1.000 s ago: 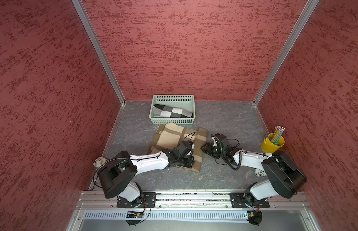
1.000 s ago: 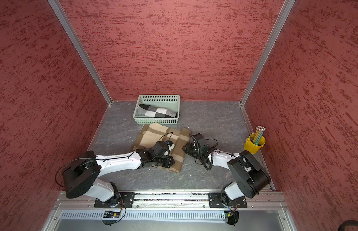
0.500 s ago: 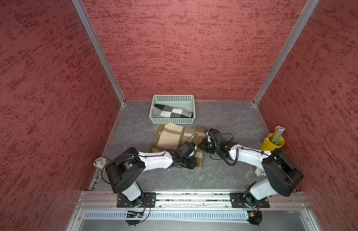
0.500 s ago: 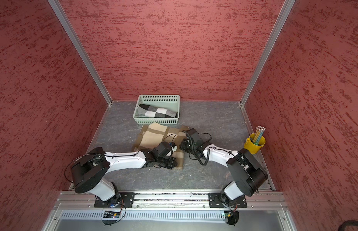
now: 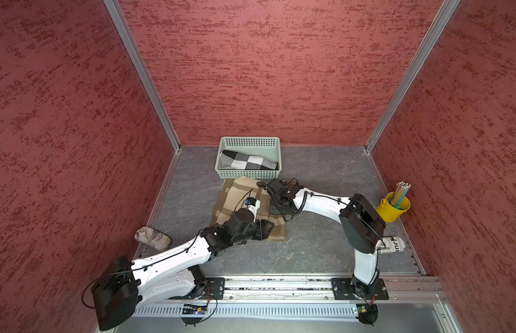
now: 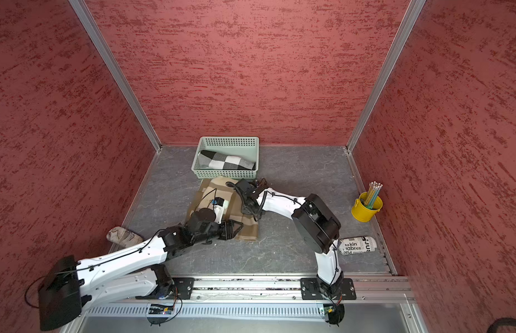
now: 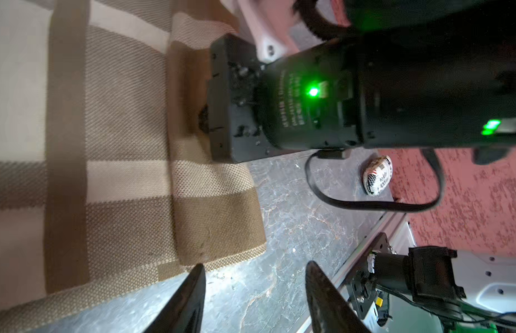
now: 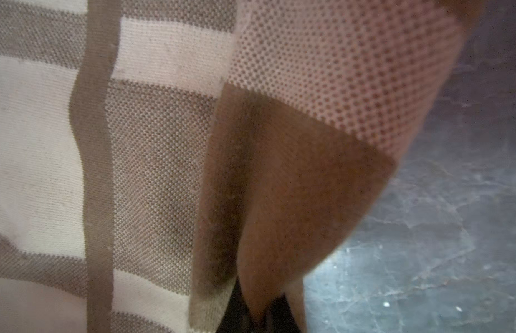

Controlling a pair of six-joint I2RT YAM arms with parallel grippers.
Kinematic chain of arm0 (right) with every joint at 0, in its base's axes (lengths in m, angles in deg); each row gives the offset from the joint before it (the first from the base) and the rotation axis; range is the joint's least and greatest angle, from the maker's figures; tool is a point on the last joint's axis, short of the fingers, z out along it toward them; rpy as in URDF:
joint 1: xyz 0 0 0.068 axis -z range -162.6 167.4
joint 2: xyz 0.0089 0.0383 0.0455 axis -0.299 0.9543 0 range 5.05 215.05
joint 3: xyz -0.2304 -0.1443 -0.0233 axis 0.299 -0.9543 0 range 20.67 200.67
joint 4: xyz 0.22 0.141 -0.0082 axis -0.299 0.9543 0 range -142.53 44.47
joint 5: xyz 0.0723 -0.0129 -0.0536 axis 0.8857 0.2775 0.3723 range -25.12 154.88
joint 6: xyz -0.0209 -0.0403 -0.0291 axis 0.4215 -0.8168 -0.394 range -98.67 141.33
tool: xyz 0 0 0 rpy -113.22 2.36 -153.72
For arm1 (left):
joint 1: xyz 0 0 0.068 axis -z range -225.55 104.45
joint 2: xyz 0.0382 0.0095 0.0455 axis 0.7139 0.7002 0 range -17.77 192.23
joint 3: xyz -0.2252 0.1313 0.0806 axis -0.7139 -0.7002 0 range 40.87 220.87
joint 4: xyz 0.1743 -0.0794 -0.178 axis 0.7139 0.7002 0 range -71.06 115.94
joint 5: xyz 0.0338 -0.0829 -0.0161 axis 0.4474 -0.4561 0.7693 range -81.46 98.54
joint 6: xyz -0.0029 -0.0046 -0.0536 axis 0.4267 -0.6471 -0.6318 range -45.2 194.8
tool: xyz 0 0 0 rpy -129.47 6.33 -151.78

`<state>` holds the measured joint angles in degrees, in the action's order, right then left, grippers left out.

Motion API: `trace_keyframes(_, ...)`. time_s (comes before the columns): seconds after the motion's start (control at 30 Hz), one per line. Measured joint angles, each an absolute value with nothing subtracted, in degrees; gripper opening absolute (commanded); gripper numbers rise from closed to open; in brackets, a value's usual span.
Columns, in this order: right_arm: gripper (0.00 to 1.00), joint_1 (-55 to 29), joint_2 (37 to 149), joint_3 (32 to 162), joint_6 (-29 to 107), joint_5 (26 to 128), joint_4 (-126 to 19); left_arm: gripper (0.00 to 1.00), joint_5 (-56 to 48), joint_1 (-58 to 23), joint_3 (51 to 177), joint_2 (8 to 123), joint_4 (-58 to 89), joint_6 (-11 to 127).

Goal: Roll up the scarf and place it into the basket
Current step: Roll the scarf at the center of the board.

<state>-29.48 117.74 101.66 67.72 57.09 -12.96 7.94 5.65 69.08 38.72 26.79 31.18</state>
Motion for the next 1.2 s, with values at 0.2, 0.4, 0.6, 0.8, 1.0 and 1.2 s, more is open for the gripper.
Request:
trace_keyframes(0.2, 0.29, -30.63, 120.12, 106.25, 67.54, 56.28, -9.61, 0.49, 15.31, 3.94, 64.44, 28.66, 32.56, 26.18)
trace_keyframes(0.4, 0.33, -30.09, 119.53, 106.20, 67.48, 58.95, -12.06, 0.71, 13.32, 0.97, 66.96, 32.62, 32.91, 31.44)
trace_keyframes(0.6, 0.33, -27.33, 116.67, 103.82, 67.28, 64.91, -18.36, 0.77, 14.63, 8.55, 70.72, 42.98, 30.90, 40.19)
trace_keyframes(0.8, 0.32, -25.48, 116.38, 103.69, 67.26, 69.66, -23.21, 0.79, 21.08, 11.77, 77.93, 54.26, 29.28, 44.25)
trace_keyframes(1.0, 0.32, -25.41, 116.38, 103.69, 66.95, 72.06, -25.70, 0.62, 24.07, 9.91, 81.82, 61.10, 29.13, 42.66)
trace_keyframes(1.2, 0.35, -24.10, 116.51, 102.25, 66.84, 73.70, -27.82, 0.04, 21.82, 5.80, 79.87, 60.64, 27.62, 39.40)
